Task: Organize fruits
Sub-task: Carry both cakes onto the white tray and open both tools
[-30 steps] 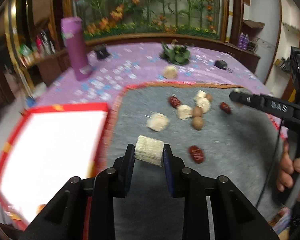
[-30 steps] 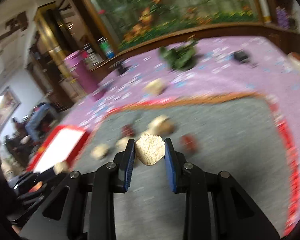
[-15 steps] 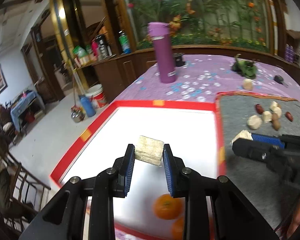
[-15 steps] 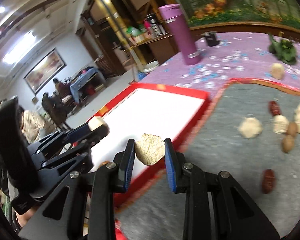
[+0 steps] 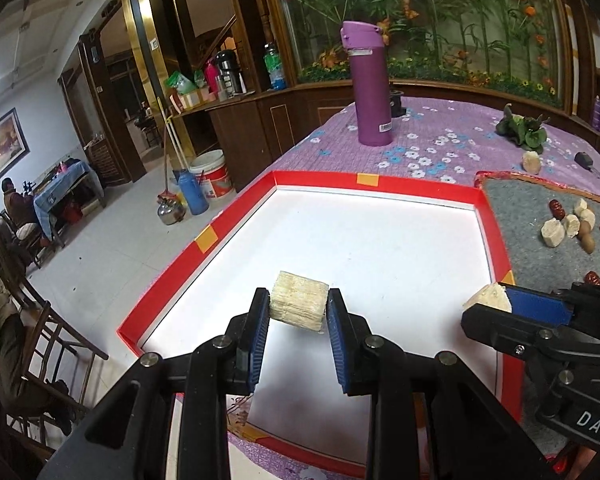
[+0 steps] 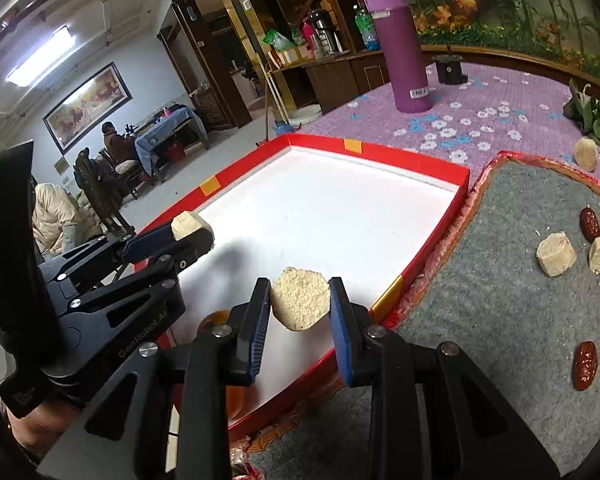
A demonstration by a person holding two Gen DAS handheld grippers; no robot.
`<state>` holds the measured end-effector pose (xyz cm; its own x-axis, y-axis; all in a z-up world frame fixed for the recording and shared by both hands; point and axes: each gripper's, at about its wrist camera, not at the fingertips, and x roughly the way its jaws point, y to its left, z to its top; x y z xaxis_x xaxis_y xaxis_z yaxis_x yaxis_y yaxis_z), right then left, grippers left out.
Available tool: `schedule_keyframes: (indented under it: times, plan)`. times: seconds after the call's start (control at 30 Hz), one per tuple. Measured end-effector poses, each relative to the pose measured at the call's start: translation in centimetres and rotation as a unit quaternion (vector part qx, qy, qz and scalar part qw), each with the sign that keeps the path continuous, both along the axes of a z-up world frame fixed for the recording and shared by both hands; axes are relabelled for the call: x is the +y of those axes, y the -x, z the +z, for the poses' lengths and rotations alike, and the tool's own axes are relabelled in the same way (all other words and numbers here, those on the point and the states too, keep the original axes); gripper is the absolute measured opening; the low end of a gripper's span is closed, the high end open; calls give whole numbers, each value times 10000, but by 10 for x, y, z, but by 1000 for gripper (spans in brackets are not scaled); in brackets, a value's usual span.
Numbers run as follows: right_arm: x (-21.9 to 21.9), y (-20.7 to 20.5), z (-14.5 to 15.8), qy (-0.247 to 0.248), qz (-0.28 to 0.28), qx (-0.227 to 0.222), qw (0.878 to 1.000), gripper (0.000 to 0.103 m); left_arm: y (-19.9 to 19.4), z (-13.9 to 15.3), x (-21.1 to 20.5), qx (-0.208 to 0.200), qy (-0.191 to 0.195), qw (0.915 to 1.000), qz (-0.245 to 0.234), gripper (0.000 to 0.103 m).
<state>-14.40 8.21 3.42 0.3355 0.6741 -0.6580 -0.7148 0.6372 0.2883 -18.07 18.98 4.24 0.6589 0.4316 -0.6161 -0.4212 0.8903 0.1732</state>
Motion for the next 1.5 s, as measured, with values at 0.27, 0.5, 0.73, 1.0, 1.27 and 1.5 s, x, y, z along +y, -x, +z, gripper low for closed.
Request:
schedule_keyframes:
  times: [0.27, 0.5, 0.73, 1.0, 1.27, 1.5]
  plan:
    - [-2, -4, -1, -123, 58, 82, 9999, 37, 2, 0, 2, 10, -67, 9999, 84, 31]
    - [-12, -5, 2, -429, 35, 162, 9989, 48, 2, -2, 1, 37, -73, 9999, 121, 43]
    - [-15, -7, 3, -511, 27, 219, 9984, 48, 2, -1, 0, 39, -142, 9998, 128, 49]
    - [-15, -8, 3, -551, 31, 255, 9982, 49, 2, 1, -1, 25, -197, 9997, 146, 49]
    - [-20, -9, 5, -646, -18, 335, 9973, 49, 1, 4, -7, 43, -256, 9996, 101, 50]
    - [-44, -10, 14, -580, -193, 247, 9978, 49, -6, 10, -21, 50, -370, 9993, -63, 50]
